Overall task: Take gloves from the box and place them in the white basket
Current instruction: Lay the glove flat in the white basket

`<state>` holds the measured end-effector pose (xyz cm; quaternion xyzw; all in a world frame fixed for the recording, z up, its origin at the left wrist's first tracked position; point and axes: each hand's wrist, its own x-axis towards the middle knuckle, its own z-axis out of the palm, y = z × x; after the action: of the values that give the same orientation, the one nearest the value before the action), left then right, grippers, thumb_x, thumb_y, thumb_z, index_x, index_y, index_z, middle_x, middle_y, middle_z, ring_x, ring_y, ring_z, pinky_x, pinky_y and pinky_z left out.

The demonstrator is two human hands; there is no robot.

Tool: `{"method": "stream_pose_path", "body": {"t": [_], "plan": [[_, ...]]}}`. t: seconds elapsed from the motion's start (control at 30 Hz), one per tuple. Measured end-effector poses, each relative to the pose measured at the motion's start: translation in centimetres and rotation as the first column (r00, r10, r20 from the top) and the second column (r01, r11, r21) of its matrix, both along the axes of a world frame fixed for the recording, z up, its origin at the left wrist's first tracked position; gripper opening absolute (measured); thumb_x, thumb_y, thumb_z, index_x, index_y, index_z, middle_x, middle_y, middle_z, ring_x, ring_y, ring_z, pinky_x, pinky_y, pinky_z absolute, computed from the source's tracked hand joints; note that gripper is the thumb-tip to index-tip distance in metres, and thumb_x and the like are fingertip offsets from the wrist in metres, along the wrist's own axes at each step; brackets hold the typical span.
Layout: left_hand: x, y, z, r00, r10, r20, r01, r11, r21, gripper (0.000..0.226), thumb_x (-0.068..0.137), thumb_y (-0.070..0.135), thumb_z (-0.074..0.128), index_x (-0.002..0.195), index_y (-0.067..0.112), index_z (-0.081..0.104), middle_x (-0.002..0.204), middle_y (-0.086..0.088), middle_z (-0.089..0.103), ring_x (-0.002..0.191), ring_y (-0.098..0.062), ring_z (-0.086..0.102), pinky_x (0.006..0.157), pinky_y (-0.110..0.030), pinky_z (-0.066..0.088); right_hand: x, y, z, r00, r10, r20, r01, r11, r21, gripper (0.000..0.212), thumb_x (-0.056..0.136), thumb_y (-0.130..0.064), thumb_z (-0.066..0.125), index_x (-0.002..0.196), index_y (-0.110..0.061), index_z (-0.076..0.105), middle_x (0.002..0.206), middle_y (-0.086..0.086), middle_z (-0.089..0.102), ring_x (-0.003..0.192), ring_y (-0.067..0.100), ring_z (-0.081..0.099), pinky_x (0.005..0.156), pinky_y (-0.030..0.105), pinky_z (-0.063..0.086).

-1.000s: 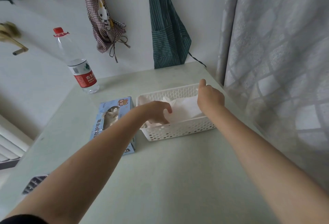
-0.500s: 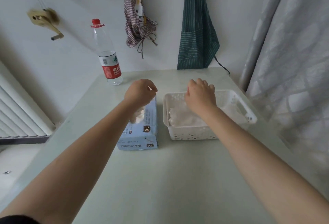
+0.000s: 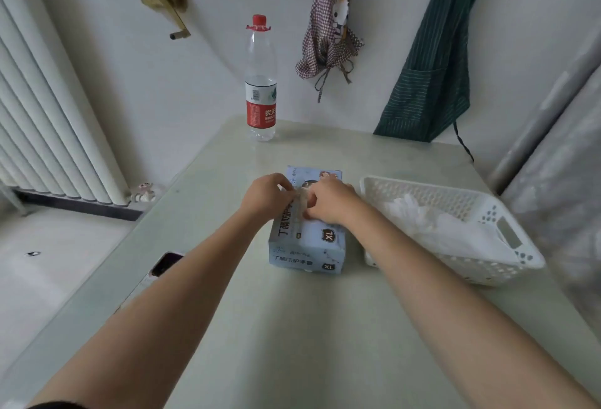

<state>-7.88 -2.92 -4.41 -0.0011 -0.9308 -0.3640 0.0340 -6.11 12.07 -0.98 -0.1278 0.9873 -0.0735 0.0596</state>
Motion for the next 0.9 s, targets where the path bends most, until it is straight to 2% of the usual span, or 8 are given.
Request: {"method": "stream_pose_path", "body": {"t": [0.2, 0.33, 0.4, 0.53, 0.7, 0.77, 0.83, 0.9], "plan": [[0.6, -0.1, -1.8, 0.997, 0.052, -0.062, -0.045, 0.993, 0.107, 0.014, 0.091, 0.041, 0.062, 0.092, 0.027, 0.063, 0.069, 0.006, 0.056, 0.059, -0.011, 0.051, 0.051, -0.025, 0.034, -0.6, 0.1, 0.5, 0.994, -0.051, -0.099, 0.035, 0.987, -0.158, 0.011, 0.091, -0.015, 0.056, 0.085, -0.016, 0.065, 0.091, -0.001, 0.064, 0.086, 0.020, 0.061, 0.077, 0.039, 0.054], [0.9, 0.1, -0.8, 0.993, 0.056, -0.101, -0.051, 0.997, 0.049, 0.015, 0.093, 0.034, 0.056, 0.098, 0.023, 0.066, 0.086, 0.000, 0.063, 0.073, -0.017, 0.056, 0.055, -0.027, 0.037, -0.7, 0.3, 2.1, 0.969, -0.140, -0.203, 0.045, 0.909, -0.414, 0.008, 0.093, -0.015, 0.055, 0.087, -0.016, 0.060, 0.086, -0.004, 0.060, 0.079, 0.015, 0.057, 0.070, 0.031, 0.048], [1.1, 0.0, 0.2, 0.992, 0.055, -0.117, -0.046, 0.996, 0.080, 0.017, 0.091, 0.028, 0.054, 0.099, 0.023, 0.068, 0.086, 0.001, 0.062, 0.075, -0.018, 0.057, 0.058, -0.028, 0.040, -0.7, 0.4, 2.9, 0.949, -0.188, -0.252, 0.036, 0.862, -0.506, 0.008, 0.093, -0.013, 0.056, 0.087, -0.015, 0.061, 0.087, -0.003, 0.061, 0.078, 0.014, 0.056, 0.068, 0.025, 0.044], [1.6, 0.1, 2.6, 0.992, -0.057, -0.110, 0.078, 0.976, 0.202, 0.022, 0.086, 0.020, 0.058, 0.104, 0.025, 0.069, 0.086, -0.001, 0.064, 0.074, -0.016, 0.059, 0.066, -0.032, 0.049, -0.8, 1.0, 3.9, 0.941, -0.267, -0.210, 0.060, 0.737, -0.673, 0.012, 0.094, -0.007, 0.055, 0.085, -0.013, 0.060, 0.085, 0.003, 0.064, 0.079, 0.025, 0.064, 0.073, 0.036, 0.054], [1.1, 1.0, 3.3, 0.977, -0.198, -0.080, 0.203, 0.977, 0.061, 0.029, 0.085, 0.026, 0.065, 0.114, 0.027, 0.066, 0.098, 0.001, 0.061, 0.080, -0.008, 0.057, 0.061, -0.020, 0.042, -0.4, 0.8, 4.0, 0.958, -0.244, -0.151, 0.077, 0.727, -0.683, 0.011, 0.096, -0.012, 0.054, 0.086, -0.014, 0.058, 0.086, 0.006, 0.065, 0.083, 0.029, 0.066, 0.067, 0.033, 0.051], [0.9, 1.3, 2.8, 0.982, -0.177, -0.058, 0.179, 0.984, 0.017, 0.030, 0.086, 0.033, 0.065, 0.115, 0.031, 0.064, 0.108, 0.001, 0.054, 0.096, -0.015, 0.055, 0.071, -0.023, 0.043, -0.2, 0.9, 3.8, 0.963, -0.244, -0.114, 0.104, 0.727, -0.679, 0.012, 0.097, -0.014, 0.052, 0.086, -0.015, 0.057, 0.086, 0.006, 0.064, 0.085, 0.029, 0.065, 0.071, 0.038, 0.053], [0.8, 1.2, 2.1, 0.994, -0.111, -0.020, 0.110, 0.993, -0.038, 0.033, 0.088, 0.041, 0.063, 0.120, 0.033, 0.062, 0.117, -0.001, 0.045, 0.115, -0.021, 0.044, 0.091, -0.033, 0.043, 0.1, 1.2, 3.5, 0.967, -0.245, -0.072, 0.134, 0.727, -0.673, 0.012, 0.098, -0.016, 0.049, 0.088, -0.015, 0.055, 0.087, 0.008, 0.064, 0.087, 0.030, 0.065, 0.075, 0.041, 0.054], [0.7, 0.8, 0.8, 0.997, -0.070, 0.033, 0.071, 0.997, -0.033, 0.031, 0.091, 0.040, 0.059, 0.121, 0.035, 0.061, 0.127, -0.005, 0.043, 0.124, -0.027, 0.039, 0.100, -0.039, 0.040, 0.3, 1.4, 3.3, 0.969, -0.243, -0.035, 0.157, 0.724, -0.672, 0.011, 0.099, -0.015, 0.045, 0.091, -0.016, 0.053, 0.090, 0.010, 0.065, 0.089, 0.032, 0.066, 0.077, 0.043, 0.055]]}}
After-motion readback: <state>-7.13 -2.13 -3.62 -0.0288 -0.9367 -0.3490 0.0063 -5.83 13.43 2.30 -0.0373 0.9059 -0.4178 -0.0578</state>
